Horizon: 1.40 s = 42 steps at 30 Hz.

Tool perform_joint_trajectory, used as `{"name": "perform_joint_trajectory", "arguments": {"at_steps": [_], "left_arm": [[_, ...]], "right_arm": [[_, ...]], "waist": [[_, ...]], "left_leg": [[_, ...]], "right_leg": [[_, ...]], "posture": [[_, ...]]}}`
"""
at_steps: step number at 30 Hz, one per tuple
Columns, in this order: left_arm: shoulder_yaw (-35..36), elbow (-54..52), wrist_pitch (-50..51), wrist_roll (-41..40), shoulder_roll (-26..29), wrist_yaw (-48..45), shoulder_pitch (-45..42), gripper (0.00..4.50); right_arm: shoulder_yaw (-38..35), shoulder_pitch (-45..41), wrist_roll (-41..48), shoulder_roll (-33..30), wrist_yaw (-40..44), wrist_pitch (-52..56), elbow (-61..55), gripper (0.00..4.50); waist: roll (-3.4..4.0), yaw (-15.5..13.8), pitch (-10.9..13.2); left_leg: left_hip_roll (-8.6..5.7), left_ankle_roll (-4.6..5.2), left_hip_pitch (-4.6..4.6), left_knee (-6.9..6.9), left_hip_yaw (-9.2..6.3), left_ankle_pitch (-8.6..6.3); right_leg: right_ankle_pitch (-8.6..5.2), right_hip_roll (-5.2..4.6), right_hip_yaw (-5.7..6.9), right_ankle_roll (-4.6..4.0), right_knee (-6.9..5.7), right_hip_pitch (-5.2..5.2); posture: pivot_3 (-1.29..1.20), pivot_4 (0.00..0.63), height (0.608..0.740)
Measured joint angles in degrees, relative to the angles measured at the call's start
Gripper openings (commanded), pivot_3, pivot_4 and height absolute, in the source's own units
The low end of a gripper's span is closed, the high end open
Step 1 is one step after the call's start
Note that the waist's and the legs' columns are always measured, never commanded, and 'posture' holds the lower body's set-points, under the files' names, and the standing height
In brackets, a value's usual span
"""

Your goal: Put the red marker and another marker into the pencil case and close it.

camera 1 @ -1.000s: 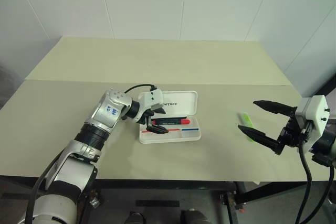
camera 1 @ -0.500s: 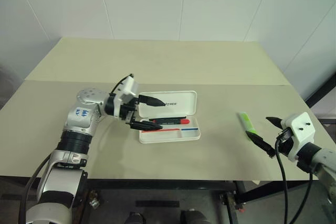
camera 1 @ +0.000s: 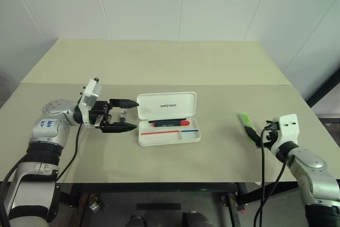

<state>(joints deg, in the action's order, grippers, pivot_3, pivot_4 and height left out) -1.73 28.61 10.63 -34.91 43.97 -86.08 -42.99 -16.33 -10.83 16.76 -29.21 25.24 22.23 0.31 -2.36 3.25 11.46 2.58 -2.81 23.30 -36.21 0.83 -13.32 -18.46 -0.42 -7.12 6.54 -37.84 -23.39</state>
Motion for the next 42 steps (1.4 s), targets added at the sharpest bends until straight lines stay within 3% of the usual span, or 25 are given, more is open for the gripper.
{"name": "perform_joint_trajectory", "arguments": {"at_steps": [15, 19, 25, 27, 33, 42], "left_arm": [[1.7, -1.3, 1.0, -4.0, -0.1, 0.0, 0.6, 4.46], [1.8, -1.5, 1.5, -4.1, -0.1, 0.0, 1.0, 4.5], [2.9, -1.7, 1.8, -4.1, 0.0, 0.0, 1.6, 4.5], [3.3, -1.7, 1.9, -4.1, 0.0, 0.0, 1.6, 4.5], [3.8, -1.8, 2.6, -4.2, -0.1, 0.0, 1.6, 4.5], [2.9, -2.0, 3.0, -5.4, 0.4, 0.0, 4.0, 4.5]], "right_arm": [[2.5, -6.2, -0.2, 3.1, -2.6, 1.3, 6.9, 4.5], [2.4, -6.8, 0.1, 3.1, -3.5, 4.2, 6.3, 3.61], [2.3, -5.8, 0.6, 3.0, -3.8, 6.4, 3.9, 1.57], [2.3, -5.7, 0.7, 2.8, -3.8, 6.5, 3.7, 1.12], [1.9, -5.3, 0.4, -1.1, -2.2, 5.4, 2.2, 1.12], [4.9, -11.0, 3.0, -9.8, 6.9, 9.4, -12.1, 1.12]], "waist": [[0.0, 0.6, 0.0], [-0.01, 0.7, 0.0], [-0.04, 0.0, 0.0], [-0.04, -0.1, 0.0], [-0.03, 0.0, 0.0], [-0.02, 1.6, 0.0]], "left_leg": [[0.03, 0.0, -0.02, 0.01, 0.05, 0.0], [0.01, 0.0, -0.02, -0.04, 0.05, 0.0], [-0.01, 0.0, -0.02, -0.06, 0.04, 0.0], [-0.04, 0.0, 0.0, -0.06, 0.04, 0.0], [-0.06, 0.0, 0.03, 0.07, 0.07, 0.0], [0.11, 0.0, 0.0, 0.15, 0.09, 0.0]], "right_leg": [[0.0, 0.01, -0.02, 0.0, -0.03, -0.03], [0.01, -0.01, -0.03, 0.0, -0.03, 0.0], [0.02, -0.02, -0.02, 0.0, -0.01, 0.02], [0.02, -0.06, -0.02, 0.0, 0.0, 0.02], [0.01, -0.07, -0.04, 0.0, 0.06, -0.07], [0.0, 0.06, -0.04, -0.02, 0.03, -0.12]], "posture": [[0.0, 0.15, 0.74], [0.0, 0.15, 0.74], [0.0, 0.15, 0.74], [0.0, 0.15, 0.74], [0.0, 0.15, 0.74], [0.0, 0.15, 0.74]]}}
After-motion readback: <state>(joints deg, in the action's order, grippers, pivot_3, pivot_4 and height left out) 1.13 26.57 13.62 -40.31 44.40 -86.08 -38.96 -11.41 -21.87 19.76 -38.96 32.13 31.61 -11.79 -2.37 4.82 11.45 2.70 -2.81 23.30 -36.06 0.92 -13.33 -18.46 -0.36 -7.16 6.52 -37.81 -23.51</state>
